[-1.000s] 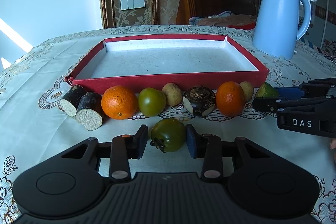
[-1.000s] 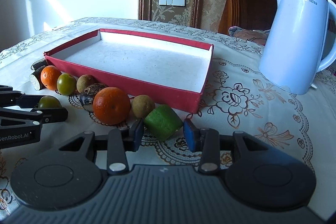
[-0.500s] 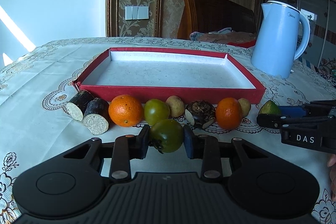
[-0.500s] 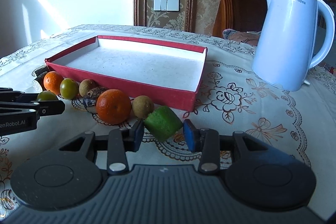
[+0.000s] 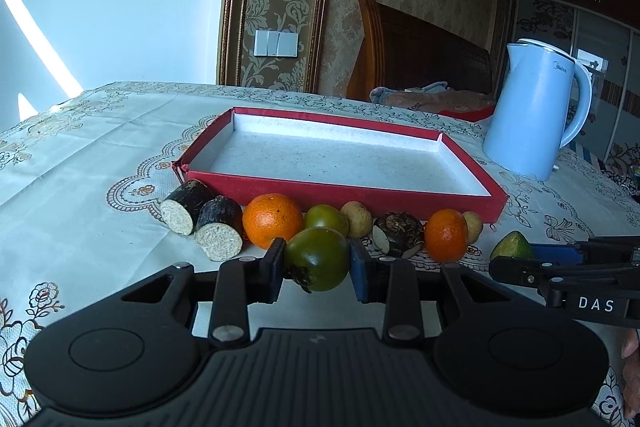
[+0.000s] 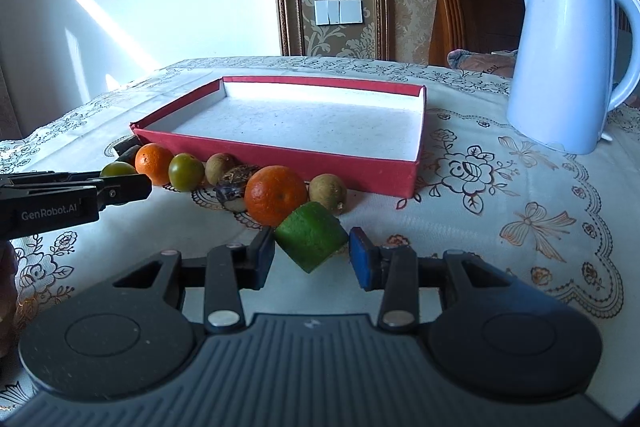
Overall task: Organize fruits
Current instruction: 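Lift the green tomato with the left tool while the right tool carries the lime piece into the tray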
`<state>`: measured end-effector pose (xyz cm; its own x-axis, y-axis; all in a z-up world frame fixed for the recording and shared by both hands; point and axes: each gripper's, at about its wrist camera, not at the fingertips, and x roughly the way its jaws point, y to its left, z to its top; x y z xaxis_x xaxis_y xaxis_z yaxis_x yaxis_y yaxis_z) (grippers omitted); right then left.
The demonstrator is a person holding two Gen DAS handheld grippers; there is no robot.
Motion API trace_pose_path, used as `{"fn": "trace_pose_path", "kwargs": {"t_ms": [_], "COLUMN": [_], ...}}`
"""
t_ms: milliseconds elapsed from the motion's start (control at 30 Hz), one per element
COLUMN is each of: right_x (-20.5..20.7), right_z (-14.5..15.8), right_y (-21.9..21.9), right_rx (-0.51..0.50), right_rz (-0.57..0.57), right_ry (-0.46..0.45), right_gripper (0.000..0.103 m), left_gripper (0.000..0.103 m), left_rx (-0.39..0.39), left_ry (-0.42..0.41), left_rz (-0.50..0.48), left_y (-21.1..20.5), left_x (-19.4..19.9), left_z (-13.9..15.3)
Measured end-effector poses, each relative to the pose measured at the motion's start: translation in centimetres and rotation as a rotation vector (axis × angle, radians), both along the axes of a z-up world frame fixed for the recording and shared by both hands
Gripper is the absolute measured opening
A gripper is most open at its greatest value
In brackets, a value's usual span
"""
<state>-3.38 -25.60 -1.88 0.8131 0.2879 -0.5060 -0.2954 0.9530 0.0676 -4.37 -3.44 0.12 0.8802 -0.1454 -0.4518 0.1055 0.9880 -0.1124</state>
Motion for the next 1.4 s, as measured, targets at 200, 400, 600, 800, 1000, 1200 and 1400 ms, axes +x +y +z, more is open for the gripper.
{"fn": "trace_pose_path", "kwargs": {"t_ms": [200, 400, 600, 800, 1000, 1200, 1400], "right_x": [-0.4, 0.0, 1.4, 3.7, 7.2, 9.6, 10.9], "right_z": [0.2, 1.2, 3.1, 4.5, 4.4, 3.5, 2.4], "right_y": [0.5, 1.6, 2.2, 2.3, 2.4, 3.6, 4.5], "right_rx": [0.025, 0.027, 0.049, 0.066, 0.089, 0.070, 0.026], "right_rz": [0.024, 0.029, 0.000, -0.050, -0.104, -0.138, -0.162], "right_ry": [-0.019, -0.054, -0.088, -0.100, -0.061, -0.047, -0.038], "right_gripper": [0.038, 0.038, 0.038, 0.038, 0.038, 0.038, 0.038], "left_gripper": [0.033, 0.033, 0.033, 0.033, 0.033, 0.033, 0.033], "left_rx": [0.032, 0.060, 0.087, 0.093, 0.084, 0.063, 0.072], "left_ry": [-0.061, -0.096, -0.097, -0.087, -0.071, -0.021, 0.016], "left_rz": [0.016, 0.022, 0.065, 0.118, 0.157, 0.161, 0.151], "left_y": [0.3, -0.5, -1.5, -1.5, -1.1, -0.8, -0.7], "left_x": [-0.5, 0.4, 2.7, 5.7, 8.5, 10.8, 12.4], "left_z": [0.7, 1.8, 2.9, 3.4, 3.6, 2.7, 1.7]}}
